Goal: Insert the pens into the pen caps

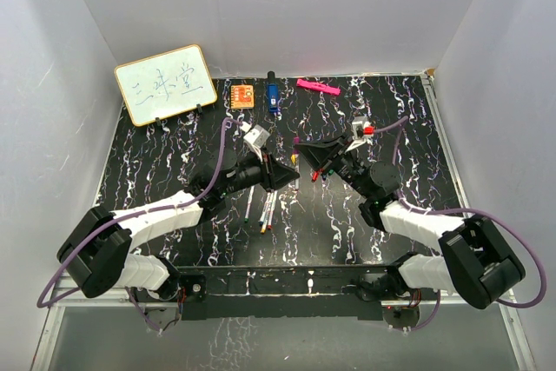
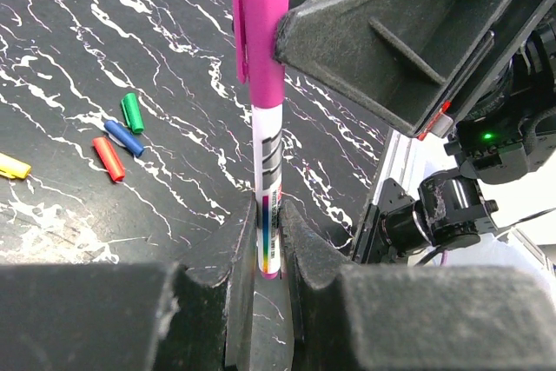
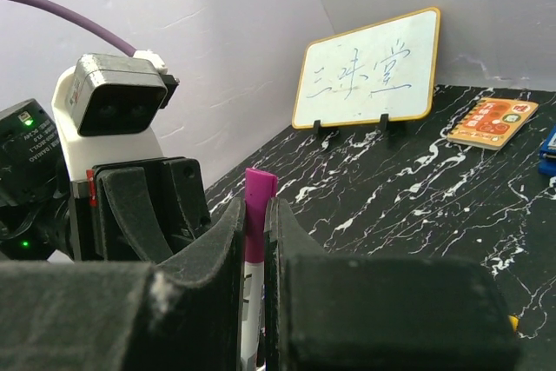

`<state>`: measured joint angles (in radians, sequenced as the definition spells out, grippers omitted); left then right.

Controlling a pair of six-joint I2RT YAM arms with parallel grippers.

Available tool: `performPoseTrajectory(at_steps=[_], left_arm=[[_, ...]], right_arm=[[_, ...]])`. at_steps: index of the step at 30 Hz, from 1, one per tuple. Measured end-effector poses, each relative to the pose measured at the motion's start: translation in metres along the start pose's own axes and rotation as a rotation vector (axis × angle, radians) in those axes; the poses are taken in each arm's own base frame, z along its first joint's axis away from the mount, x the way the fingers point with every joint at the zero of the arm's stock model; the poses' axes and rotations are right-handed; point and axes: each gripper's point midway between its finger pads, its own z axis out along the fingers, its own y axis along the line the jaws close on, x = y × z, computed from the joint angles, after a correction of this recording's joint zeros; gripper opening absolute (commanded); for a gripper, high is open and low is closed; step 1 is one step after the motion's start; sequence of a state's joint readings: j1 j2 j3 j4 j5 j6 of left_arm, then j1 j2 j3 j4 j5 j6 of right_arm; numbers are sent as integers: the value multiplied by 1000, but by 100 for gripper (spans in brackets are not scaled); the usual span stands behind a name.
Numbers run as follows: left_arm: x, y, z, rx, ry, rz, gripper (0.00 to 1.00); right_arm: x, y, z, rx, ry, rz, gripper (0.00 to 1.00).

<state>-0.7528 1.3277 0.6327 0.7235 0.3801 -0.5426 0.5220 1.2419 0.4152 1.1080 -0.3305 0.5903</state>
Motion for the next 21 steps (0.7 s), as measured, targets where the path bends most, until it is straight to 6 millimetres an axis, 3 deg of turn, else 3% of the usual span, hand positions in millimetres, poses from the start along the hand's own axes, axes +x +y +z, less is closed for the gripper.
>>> performPoseTrajectory(at_steps=[6,21], left_arm=[[-6,-1,3,-6,-1,21,0],[-10,8,0,-25,-4,16,0]], right_arm=[[-6,0,-1,14,-17,-26,0],[1,1,3,51,4,-97,0]])
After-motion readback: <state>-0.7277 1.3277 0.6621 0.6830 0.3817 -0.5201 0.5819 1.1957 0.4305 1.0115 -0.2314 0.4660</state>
